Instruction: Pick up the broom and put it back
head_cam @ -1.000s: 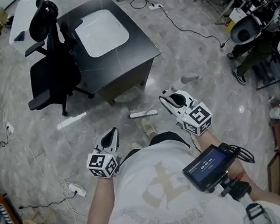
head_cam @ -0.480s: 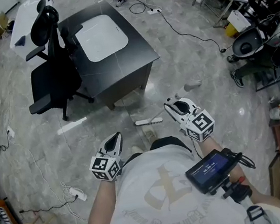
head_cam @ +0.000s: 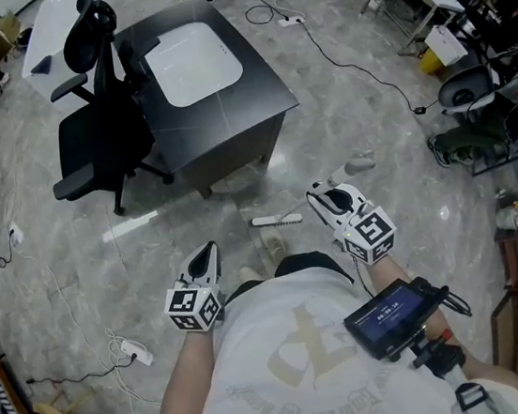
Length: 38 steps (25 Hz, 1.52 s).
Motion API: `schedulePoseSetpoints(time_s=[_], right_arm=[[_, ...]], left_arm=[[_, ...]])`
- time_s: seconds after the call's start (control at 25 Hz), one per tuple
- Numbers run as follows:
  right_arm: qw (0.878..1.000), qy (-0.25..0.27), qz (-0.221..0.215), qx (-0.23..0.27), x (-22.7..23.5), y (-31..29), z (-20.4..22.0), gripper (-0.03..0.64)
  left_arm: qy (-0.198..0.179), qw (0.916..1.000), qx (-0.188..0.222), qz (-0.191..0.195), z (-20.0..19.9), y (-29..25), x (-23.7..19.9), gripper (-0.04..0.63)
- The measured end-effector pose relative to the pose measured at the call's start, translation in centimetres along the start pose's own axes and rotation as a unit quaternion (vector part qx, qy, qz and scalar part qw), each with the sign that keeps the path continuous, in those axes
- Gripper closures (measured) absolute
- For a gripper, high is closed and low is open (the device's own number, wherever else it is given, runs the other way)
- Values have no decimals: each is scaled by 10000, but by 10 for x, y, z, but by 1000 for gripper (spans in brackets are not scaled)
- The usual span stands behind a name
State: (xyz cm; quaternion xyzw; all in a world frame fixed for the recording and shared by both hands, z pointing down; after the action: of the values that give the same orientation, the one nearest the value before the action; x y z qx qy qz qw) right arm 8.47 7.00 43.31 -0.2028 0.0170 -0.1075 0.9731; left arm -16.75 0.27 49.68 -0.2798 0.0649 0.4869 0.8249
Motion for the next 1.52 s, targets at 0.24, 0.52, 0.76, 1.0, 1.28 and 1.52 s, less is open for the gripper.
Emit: schedulePoseSetpoints(time_s=[0.24, 0.52, 0.76, 1.0, 1.28, 1.52], right_arm=[[9999, 82, 5, -150, -1, -7, 8, 522], [9992, 189, -187, -315, 1, -26, 16, 522], [9968, 321, -490, -540, 8, -51, 26, 522], [9931, 456, -803, -723, 19, -72, 37, 522], [9871, 633, -1189, -861, 33, -98, 45, 522], [9802, 754, -1507, -1037, 53, -123, 58, 522]], left_arm=[[102, 9999, 24, -64, 7, 7, -4, 584], [260, 9993, 36, -270, 10, 12, -14, 584], [358, 9983, -16, -454, 4, 2, -21, 584], [359, 9981, -97, -482, -5, -20, -14, 584], [391, 9969, -239, -638, -12, -42, -10, 584], [422, 9955, -399, -743, -14, -58, -1, 584]])
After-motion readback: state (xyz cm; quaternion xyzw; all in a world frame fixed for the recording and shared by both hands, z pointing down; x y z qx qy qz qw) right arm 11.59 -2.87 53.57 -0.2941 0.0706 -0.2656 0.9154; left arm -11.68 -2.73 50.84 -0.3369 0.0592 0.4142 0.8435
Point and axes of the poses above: the fingertips, and each gripper's own axes: y backward along the fingers, x to its right, z out of its underside, the point moved 2 cm from there along y, backward along the fingers, and after that the axes turned 1 degree about -x, right-handed, at the moved point
